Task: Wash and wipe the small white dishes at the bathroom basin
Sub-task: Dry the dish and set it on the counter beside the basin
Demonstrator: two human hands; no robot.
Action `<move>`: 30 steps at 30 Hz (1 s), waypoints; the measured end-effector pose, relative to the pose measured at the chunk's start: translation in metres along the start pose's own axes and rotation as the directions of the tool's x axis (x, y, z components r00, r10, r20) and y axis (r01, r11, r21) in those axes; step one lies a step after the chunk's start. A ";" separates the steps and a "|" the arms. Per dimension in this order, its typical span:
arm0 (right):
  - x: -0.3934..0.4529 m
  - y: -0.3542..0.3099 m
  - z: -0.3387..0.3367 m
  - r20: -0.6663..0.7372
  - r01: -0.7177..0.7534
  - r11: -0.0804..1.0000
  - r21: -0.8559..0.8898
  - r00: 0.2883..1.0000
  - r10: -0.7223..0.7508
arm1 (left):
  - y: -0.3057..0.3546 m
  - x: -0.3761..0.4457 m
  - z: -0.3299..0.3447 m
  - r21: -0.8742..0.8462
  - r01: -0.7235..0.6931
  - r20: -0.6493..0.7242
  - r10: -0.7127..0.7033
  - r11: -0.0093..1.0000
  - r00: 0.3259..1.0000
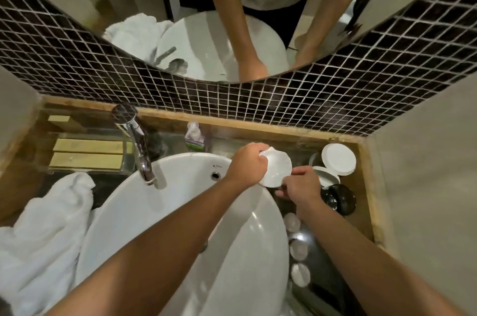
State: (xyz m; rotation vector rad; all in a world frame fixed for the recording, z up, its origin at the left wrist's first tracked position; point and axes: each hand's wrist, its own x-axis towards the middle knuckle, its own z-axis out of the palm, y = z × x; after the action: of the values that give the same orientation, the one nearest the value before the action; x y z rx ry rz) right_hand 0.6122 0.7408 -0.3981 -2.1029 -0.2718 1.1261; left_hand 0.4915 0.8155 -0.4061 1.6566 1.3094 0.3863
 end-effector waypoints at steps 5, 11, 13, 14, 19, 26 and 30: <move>0.020 0.011 -0.001 -0.031 -0.054 0.995 0.080 0.998 0.057 | -0.004 0.008 0.021 0.075 -0.036 0.073 0.030 0.997 0.997; 0.037 0.022 0.005 -0.051 -0.081 0.992 0.093 0.995 0.086 | -0.006 0.017 0.034 0.188 -0.081 0.100 0.063 0.979 0.993; 0.041 0.023 0.009 -0.044 -0.093 0.991 0.097 0.994 0.097 | -0.008 0.021 0.034 0.218 -0.093 0.115 0.069 0.971 0.991; 0.042 0.023 0.010 -0.045 -0.098 0.990 0.097 0.994 0.103 | -0.009 0.022 0.034 0.228 -0.094 0.125 0.066 0.969 0.990; 0.044 0.025 0.016 -0.061 -0.113 0.989 0.096 0.991 0.119 | -0.010 0.030 0.036 0.257 -0.103 0.149 0.066 0.961 0.987; 0.048 0.026 0.017 -0.074 -0.124 0.982 0.143 0.988 0.135 | -0.011 0.031 0.038 0.234 -0.072 0.173 0.032 0.969 0.984; 0.047 0.027 0.018 -0.089 -0.106 0.987 0.124 0.989 0.117 | -0.006 0.021 0.043 0.300 0.030 0.122 -0.069 0.953 0.990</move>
State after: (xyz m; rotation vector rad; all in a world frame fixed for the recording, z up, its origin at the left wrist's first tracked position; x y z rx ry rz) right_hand 0.6220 0.7536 -0.4530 -2.0805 -0.0401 1.0740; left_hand 0.5276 0.8134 -0.4387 1.8589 1.3565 0.0472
